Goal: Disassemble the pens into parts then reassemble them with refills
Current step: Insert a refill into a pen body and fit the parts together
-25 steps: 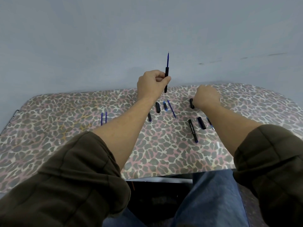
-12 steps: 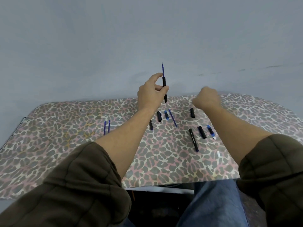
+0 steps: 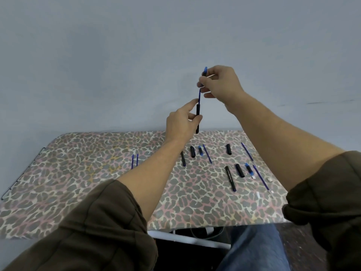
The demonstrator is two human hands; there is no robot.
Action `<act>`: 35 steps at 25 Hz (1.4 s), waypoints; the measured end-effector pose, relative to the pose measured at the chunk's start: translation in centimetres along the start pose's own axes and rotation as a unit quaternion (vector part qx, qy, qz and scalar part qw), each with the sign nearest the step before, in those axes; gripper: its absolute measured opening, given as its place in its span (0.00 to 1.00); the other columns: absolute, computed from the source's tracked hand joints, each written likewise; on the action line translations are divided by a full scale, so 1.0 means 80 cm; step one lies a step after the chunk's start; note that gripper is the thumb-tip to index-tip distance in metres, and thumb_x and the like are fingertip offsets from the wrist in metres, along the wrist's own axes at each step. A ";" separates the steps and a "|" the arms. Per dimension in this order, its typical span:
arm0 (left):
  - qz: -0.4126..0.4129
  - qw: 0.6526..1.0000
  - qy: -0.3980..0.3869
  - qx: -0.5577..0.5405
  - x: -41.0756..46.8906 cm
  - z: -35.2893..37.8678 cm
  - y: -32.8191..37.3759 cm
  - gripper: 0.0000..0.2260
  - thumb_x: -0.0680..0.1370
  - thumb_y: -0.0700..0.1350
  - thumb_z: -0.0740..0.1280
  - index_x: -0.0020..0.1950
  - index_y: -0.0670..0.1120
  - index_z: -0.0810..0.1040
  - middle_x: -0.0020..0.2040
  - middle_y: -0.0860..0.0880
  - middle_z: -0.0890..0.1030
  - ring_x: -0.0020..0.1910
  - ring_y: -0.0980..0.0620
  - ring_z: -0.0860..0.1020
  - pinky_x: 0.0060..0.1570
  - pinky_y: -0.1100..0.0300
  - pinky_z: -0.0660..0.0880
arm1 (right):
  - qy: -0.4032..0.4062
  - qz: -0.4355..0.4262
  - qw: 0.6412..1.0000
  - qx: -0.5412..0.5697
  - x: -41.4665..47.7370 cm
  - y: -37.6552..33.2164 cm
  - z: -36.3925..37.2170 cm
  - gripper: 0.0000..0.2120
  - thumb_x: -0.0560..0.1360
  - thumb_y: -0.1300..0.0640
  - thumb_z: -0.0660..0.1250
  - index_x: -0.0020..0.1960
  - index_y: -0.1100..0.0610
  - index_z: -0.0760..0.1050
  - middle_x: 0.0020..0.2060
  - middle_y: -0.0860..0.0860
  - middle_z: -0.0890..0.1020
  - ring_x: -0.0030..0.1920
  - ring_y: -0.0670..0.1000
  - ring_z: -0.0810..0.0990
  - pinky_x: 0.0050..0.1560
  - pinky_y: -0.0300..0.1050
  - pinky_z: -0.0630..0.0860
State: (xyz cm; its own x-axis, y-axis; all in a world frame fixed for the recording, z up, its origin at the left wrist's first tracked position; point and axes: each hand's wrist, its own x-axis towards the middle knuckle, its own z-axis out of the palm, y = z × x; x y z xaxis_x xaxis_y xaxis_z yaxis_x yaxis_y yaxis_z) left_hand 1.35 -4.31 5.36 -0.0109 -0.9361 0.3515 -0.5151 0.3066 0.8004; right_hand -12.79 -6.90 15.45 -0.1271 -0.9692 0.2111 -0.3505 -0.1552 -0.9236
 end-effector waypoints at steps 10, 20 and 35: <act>0.024 0.998 0.018 0.049 -0.004 -0.030 -0.002 0.23 0.78 0.49 0.72 0.73 0.58 0.75 0.44 0.56 0.88 0.37 0.60 0.78 0.47 0.64 0.73 | -0.003 -0.014 1.000 -0.018 -0.011 -0.013 0.020 0.05 0.79 0.61 0.71 0.54 0.57 0.81 0.44 0.54 0.88 0.37 0.49 0.86 0.37 0.42 0.82; 0.031 0.997 0.019 0.067 -0.006 -0.043 -0.001 0.23 0.79 0.49 0.72 0.73 0.58 0.75 0.45 0.56 0.88 0.35 0.61 0.80 0.48 0.65 0.72 | -0.006 -0.007 1.000 0.000 -0.016 -0.023 0.027 0.09 0.80 0.59 0.71 0.59 0.58 0.81 0.46 0.54 0.88 0.39 0.51 0.87 0.41 0.47 0.86; 0.004 0.999 0.020 0.039 -0.003 -0.044 0.011 0.21 0.78 0.50 0.73 0.71 0.55 0.77 0.44 0.55 0.87 0.46 0.52 0.84 0.50 0.57 0.79 | -0.078 0.004 0.995 -0.063 -0.028 -0.011 0.033 0.08 0.77 0.62 0.71 0.56 0.59 0.82 0.45 0.54 0.89 0.48 0.53 0.89 0.43 0.44 0.82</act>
State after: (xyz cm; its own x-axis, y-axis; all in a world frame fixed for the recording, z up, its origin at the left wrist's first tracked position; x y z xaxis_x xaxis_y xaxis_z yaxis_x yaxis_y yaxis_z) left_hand 3.92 -3.16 7.73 0.0192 -0.9257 0.3777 -0.5798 0.2975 0.7585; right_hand -9.76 -5.09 14.96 0.0121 -0.9897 0.1428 -0.4651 -0.1319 -0.8754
